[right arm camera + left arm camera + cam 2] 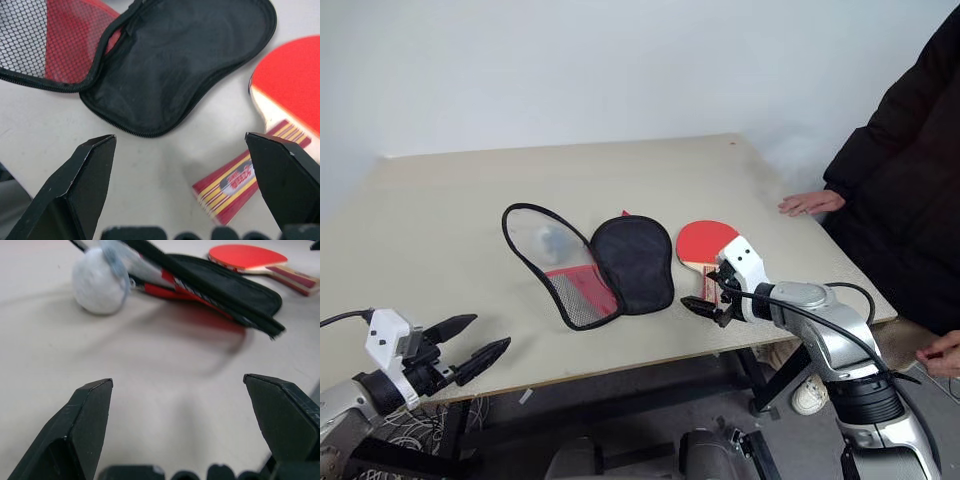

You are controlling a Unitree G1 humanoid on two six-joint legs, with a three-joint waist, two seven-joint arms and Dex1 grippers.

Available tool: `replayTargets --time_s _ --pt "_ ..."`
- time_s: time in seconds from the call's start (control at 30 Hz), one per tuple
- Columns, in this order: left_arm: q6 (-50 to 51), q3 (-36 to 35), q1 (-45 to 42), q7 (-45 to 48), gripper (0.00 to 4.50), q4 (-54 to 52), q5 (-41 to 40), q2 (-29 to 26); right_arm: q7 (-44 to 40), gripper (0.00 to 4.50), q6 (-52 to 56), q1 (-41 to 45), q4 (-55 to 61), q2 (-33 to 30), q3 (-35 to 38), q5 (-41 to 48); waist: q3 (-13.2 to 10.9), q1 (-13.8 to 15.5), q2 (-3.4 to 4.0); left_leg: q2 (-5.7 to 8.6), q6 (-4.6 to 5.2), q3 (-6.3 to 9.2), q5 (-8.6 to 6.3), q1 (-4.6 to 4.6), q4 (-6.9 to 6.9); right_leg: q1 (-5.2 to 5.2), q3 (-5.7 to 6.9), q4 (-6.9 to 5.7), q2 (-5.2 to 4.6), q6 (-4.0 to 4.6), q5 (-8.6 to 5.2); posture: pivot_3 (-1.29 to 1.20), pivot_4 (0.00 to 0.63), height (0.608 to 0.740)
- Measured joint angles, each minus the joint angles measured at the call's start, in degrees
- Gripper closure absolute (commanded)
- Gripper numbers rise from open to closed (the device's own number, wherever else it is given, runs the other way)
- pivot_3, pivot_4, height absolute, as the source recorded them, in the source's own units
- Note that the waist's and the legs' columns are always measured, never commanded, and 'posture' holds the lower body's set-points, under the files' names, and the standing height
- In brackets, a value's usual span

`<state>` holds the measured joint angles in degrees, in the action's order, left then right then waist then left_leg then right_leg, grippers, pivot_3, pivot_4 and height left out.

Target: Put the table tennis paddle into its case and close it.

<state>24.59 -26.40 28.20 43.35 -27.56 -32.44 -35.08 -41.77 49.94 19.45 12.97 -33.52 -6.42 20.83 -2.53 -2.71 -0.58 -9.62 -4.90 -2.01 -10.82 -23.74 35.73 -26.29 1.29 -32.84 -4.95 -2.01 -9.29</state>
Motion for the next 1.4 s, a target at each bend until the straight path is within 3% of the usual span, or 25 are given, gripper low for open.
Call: replayTargets --time_s 0.1,0.13,0.17,0.2,0.23,0.27,0.33,0.37,0.4,0.43,0.47,0.5,0.53,0.57,0.6,0.67,0.7,0.8,0.83,1.4 --pt "0.5 0.0 0.7 -0.7 0.02 -1.7 -0.2 0.3 0.2 0.00 0.6 -0.1 0.0 0.0 0.0 0.0 0.0 -0.2 0.14 -0.03 0.05 0.03 -0.03 -0.09 -0.06 0.03 0.21 0.96 0.02 0.02 0.50 0.00 0.000 0.740" --pt "0.5 0.0 0.8 -0.8 0.02 -2.3 -0.2 0.3 0.2 0.00 0.6 -0.1 0.0 0.0 0.0 0.0 0.1 -0.3 0.49 -0.31 0.07 0.08 -0.03 -0.48 -0.36 0.31 0.58 2.34 0.18 0.02 1.80 0.00 0.000 0.740" --pt "0.5 -0.1 1.0 -0.8 0.02 -2.5 -0.2 0.0 0.0 0.00 0.4 -0.2 0.0 0.1 -0.3 -0.1 0.3 0.0 0.99 -1.28 0.43 -0.63 0.18 -1.26 -1.32 0.57 2.21 1.76 -0.15 0.57 2.90 0.00 0.000 0.740" --pt "0.5 -0.1 0.7 -0.9 0.02 -2.5 -0.1 -0.2 -0.1 0.00 0.2 -0.1 -0.2 0.0 -0.7 -0.2 0.6 0.1 0.37 -1.27 0.79 -1.48 0.43 -1.09 -1.53 0.81 3.40 -2.50 -0.51 1.59 0.81 0.00 0.000 0.740" --pt "0.4 -0.1 0.9 -0.9 0.02 -2.4 -0.1 0.3 -0.2 0.00 -0.2 0.3 -0.2 0.0 -1.0 -0.3 0.6 0.7 -0.15 -0.92 0.82 -2.31 0.46 -0.35 -1.89 0.75 3.37 -4.37 -0.56 2.09 -1.90 0.00 0.000 0.740" --pt "0.4 -0.1 1.8 -0.8 0.02 -2.4 -0.1 0.6 -0.3 0.00 -0.2 0.7 -0.4 0.0 -1.0 -0.2 0.6 1.0 -0.59 0.08 0.91 -1.88 0.36 0.40 -1.67 0.53 2.90 -4.80 -0.62 2.15 -2.64 0.00 0.000 0.740" --pt "0.5 0.0 2.2 -0.7 0.02 -2.4 -0.1 0.6 -0.3 0.00 -0.1 0.9 -1.1 -0.1 -0.9 -0.2 0.2 1.8 -0.17 0.55 0.95 -0.76 -0.61 0.80 -0.68 0.72 3.30 -4.86 -0.87 2.18 -2.66 0.00 0.000 0.740" --pt "0.5 0.0 1.7 -0.6 0.02 -2.4 -0.1 0.6 -0.3 0.00 0.1 1.5 -1.5 -0.1 -0.9 -0.2 0.1 1.9 0.03 1.42 1.22 0.57 -1.38 0.84 -0.01 0.81 3.72 -4.83 -1.14 2.18 -2.66 0.00 0.000 0.740" --pt "0.5 0.2 0.7 -0.7 0.02 -2.3 -0.1 0.6 -0.1 0.00 0.3 2.5 -1.9 -0.1 -0.8 -0.2 -0.1 2.1 0.41 1.97 1.75 1.74 -2.03 0.84 1.09 0.86 4.42 -4.79 -1.60 2.18 -2.65 0.00 0.000 0.740" --pt "0.5 0.8 -0.5 -0.8 0.02 -2.3 -0.1 0.6 0.2 0.00 0.2 3.3 -2.2 -0.1 -0.4 -0.3 -0.1 1.7 0.93 2.61 2.74 3.15 -2.81 0.54 2.50 1.06 6.00 -4.45 -2.35 2.06 -2.58 0.00 0.000 0.740" --pt "0.5 1.5 -1.3 -0.8 0.02 -2.1 0.1 0.7 0.4 0.00 0.1 3.7 -2.5 -0.3 0.0 -0.4 0.1 1.4 2.14 2.73 3.41 4.30 -3.54 -0.07 3.10 1.39 7.20 -3.58 -2.39 1.69 -2.07 0.00 0.000 0.740" --pt "0.5 2.6 -2.3 -0.9 0.02 -1.8 0.2 0.7 0.7 0.00 -0.2 3.7 -2.9 -0.4 0.4 -0.6 0.2 1.0 3.64 2.65 3.18 5.68 -3.61 -1.23 3.13 2.30 8.54 -0.96 -1.72 1.42 -0.19 0.00 0.000 0.740" --pt "0.5 3.7 -4.1 -0.9 0.02 -1.3 0.4 0.0 0.8 0.00 -0.5 2.9 -2.9 -1.1 1.2 -0.7 0.6 1.0 3.84 2.67 3.14 5.93 -3.61 -2.59 2.89 2.49 9.07 -4.66 -2.25 1.65 0.19 0.00 0.000 0.740" --pt "-0.1 4.0 -6.5 -1.0 0.02 -1.0 0.5 0.2 1.1 0.00 -0.7 2.6 -3.9 -1.5 1.6 -1.1 0.8 1.1 2.45 3.44 3.12 4.44 -3.53 -2.50 2.35 3.73 7.04 -7.68 -1.92 0.81 -5.38 0.00 0.000 0.740" --pt "-0.2 4.8 -6.2 -1.0 0.02 -0.3 0.7 1.0 2.0 0.00 -0.8 3.5 -4.7 -0.5 1.4 -1.4 0.5 1.1 1.55 5.28 3.21 4.53 -2.71 -1.54 0.93 4.16 4.74 -7.40 -1.15 1.34 -7.57 0.00 0.000 0.740" --pt "0.6 5.7 -5.2 -0.4 0.02 0.3 0.6 0.5 2.8 0.00 0.0 3.5 -4.7 0.7 1.3 -1.3 -0.2 0.6 1.70 6.90 3.47 5.23 -1.82 -0.02 -0.60 4.96 3.26 -6.48 -1.07 1.28 -7.52 0.00 0.000 0.740" --pt "0.8 5.6 -5.7 -0.1 0.02 0.3 0.3 0.1 3.0 0.00 0.7 3.7 -4.5 0.7 1.3 -1.1 -0.5 0.5 1.67 6.95 3.46 5.11 -1.83 0.21 -0.57 5.08 2.94 -6.33 -1.08 1.29 -7.52 0.00 0.000 0.740" --pt "0.9 5.7 -6.7 0.2 0.02 0.6 0.4 -0.2 3.0 0.00 1.0 4.2 -3.8 0.7 1.2 -0.9 -0.7 0.2 1.77 7.19 3.37 5.52 -1.79 0.15 -0.62 5.14 2.85 -5.71 -0.91 1.21 -7.48 0.00 0.000 0.740" --pt "0.9 5.6 -6.8 0.2 0.02 1.3 0.6 -0.4 3.1 0.00 1.0 3.9 -2.5 0.9 1.1 -0.9 -0.7 0.1 1.75 7.25 2.89 5.55 -1.46 0.15 -0.54 5.13 2.65 -5.68 -0.87 0.87 -7.27 0.00 0.000 0.740" --pt "0.8 5.4 -8.5 0.1 0.02 2.8 0.8 -0.5 6.5 0.00 1.0 2.3 -1.4 3.7 0.9 -0.7 -0.8 0.2 1.57 7.24 3.04 5.59 -0.13 0.17 -0.54 4.86 2.23 -5.39 -0.55 0.63 -6.43 0.00 0.000 0.740"
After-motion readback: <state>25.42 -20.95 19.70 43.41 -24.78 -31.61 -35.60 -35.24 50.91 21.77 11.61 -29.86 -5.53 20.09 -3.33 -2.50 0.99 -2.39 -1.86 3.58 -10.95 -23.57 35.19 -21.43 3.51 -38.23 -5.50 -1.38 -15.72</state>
